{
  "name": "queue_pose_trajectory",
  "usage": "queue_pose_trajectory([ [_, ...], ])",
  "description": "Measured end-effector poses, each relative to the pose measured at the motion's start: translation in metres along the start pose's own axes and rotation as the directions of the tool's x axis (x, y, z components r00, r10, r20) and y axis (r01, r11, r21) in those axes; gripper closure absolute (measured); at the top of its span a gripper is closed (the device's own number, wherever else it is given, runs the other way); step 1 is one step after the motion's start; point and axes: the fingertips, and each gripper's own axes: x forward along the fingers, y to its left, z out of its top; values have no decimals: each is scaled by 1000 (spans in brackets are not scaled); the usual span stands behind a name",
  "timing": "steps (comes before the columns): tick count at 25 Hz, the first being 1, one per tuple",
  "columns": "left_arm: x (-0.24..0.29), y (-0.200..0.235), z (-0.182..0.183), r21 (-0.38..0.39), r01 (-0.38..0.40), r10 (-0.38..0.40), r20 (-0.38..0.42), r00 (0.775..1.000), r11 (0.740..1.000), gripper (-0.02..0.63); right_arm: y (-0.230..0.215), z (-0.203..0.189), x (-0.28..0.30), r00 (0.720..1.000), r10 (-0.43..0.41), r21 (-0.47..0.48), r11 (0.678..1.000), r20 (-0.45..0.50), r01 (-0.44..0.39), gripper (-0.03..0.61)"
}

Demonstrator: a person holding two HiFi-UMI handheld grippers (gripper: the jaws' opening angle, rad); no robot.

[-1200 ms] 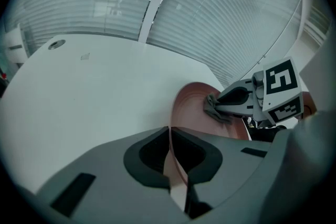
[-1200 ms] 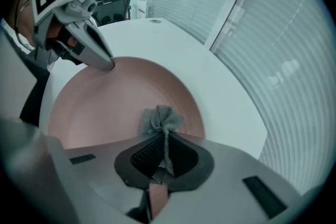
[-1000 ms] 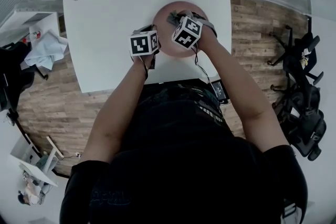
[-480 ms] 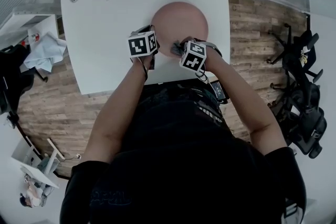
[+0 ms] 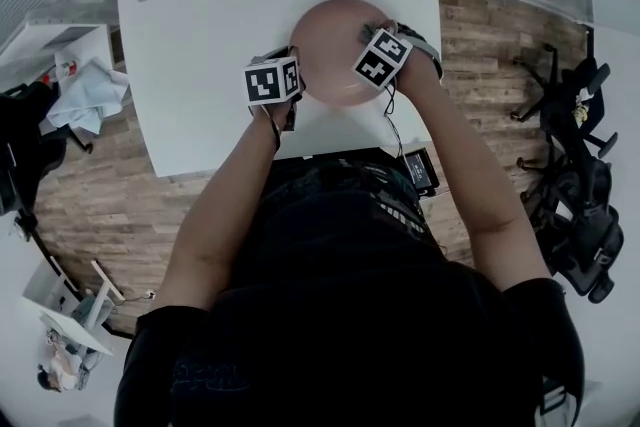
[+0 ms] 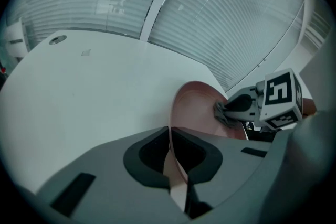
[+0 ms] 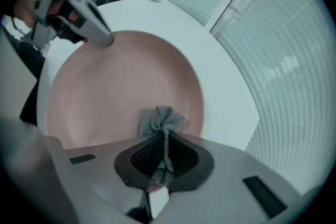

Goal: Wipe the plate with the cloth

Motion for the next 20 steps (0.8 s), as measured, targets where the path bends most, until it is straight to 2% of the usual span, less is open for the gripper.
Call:
queue_pose_trajectory([
  [2,0,0,0,1,-2,2,0,1000,1000,586,-13,26,2,995,-53,27,998,85,51,545],
  [5,0,1,0,-7,-3,3,6,1000,1000,586,-13,63,2,975,-69,13,998,212,68,545],
  [8,0,1,0,-18,-5,5,15,1000,1000,588,5,94,-4,947,-30,-19,999,321,38,545],
  [11,1,2,1,-34,-8,9,20,1000,999,588,39,114,-13,920,70,-70,996,385,-46,545],
  [15,0,2,2,-46,-20,21,30,999,999,588,100,109,-28,896,247,-202,962,369,-182,545],
  [20,1,3,2,-60,-12,14,28,1000,998,588,149,60,-38,892,383,-311,901,240,-303,545],
])
